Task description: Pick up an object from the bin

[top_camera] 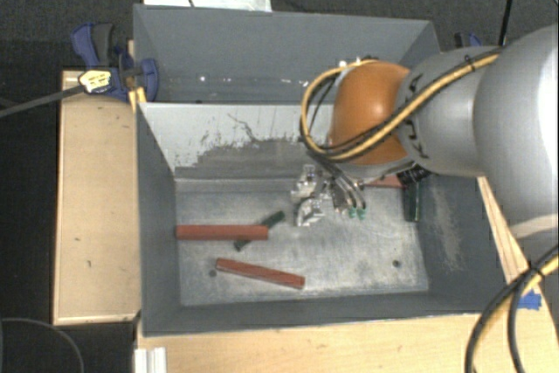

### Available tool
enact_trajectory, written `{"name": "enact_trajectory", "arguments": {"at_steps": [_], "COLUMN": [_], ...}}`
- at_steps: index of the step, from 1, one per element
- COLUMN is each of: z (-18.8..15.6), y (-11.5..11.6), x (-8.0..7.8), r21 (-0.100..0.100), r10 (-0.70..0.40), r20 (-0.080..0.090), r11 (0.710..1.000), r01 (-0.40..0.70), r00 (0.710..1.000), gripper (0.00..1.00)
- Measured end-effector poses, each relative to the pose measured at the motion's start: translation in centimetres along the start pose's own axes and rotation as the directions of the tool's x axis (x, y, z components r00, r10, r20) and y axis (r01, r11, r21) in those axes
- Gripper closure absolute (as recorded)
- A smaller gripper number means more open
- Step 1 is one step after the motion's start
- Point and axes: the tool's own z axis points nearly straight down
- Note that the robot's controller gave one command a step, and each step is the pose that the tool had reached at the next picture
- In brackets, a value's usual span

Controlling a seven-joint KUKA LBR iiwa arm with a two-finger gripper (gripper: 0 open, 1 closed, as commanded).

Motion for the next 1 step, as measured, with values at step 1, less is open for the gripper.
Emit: {"name": "enact_trajectory", "arguments": {"at_steps": [1], "z": [-13.99], "y": [2.74], "x": [1.14], "r21": [0.002], "r10": [0.074], "r20": [-0.001], "r11": [0.997], "r01": [-0.074], "r00": [0.997], "gripper": [1.0]}}
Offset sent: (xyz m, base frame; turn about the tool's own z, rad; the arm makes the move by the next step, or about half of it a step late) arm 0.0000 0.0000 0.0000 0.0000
